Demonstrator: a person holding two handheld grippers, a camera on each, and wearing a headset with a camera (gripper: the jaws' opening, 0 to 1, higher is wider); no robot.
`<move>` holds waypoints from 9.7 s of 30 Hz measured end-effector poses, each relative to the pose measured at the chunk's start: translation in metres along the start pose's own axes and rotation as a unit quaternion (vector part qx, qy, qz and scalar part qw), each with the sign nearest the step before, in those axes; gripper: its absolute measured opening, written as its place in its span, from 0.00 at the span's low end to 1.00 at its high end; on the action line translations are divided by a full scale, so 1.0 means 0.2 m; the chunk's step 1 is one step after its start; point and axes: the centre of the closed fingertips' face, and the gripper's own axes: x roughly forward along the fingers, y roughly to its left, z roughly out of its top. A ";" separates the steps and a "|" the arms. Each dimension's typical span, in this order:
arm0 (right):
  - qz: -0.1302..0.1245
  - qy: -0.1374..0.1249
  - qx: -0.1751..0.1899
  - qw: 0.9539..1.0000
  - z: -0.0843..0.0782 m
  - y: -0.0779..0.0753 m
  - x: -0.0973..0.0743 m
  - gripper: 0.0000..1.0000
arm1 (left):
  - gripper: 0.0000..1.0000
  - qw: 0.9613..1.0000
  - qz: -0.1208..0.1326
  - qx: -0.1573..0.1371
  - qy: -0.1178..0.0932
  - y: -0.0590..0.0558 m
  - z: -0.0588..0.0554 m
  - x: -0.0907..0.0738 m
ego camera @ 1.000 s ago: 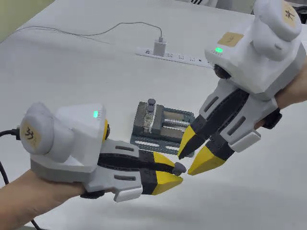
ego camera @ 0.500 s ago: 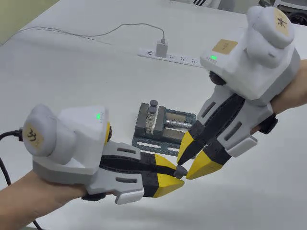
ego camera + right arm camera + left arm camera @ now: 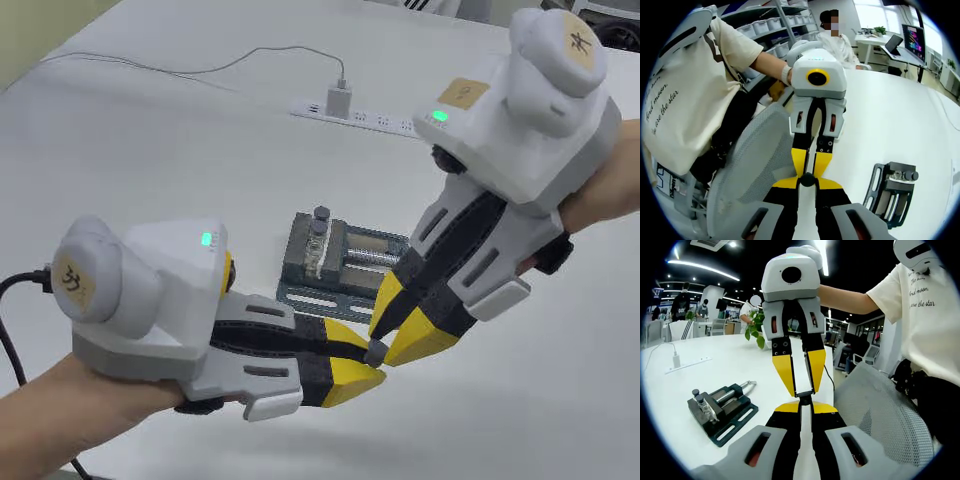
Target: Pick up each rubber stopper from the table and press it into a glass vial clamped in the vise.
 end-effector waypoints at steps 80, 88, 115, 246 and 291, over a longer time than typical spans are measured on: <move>-0.151 0.154 -0.047 0.975 -0.18 -0.48 -0.05 0.07 | 0.98 0.973 0.226 -0.009 0.047 0.37 -0.26 -0.33; -0.161 0.184 -0.076 0.967 -0.16 -0.63 -0.06 0.06 | 0.98 0.971 0.237 -0.011 0.042 0.40 -0.25 -0.34; -0.168 0.220 -0.112 0.954 -0.12 -0.89 0.01 0.06 | 0.99 0.966 0.255 -0.012 0.045 0.45 -0.26 -0.33; -0.158 0.213 0.007 0.964 -0.12 -0.90 0.04 0.00 | 0.97 0.968 0.242 -0.056 0.038 0.54 -0.32 -0.28; -0.139 0.210 0.060 0.966 -0.14 -0.89 0.03 0.00 | 0.97 0.965 0.257 -0.046 0.038 0.61 -0.18 -0.29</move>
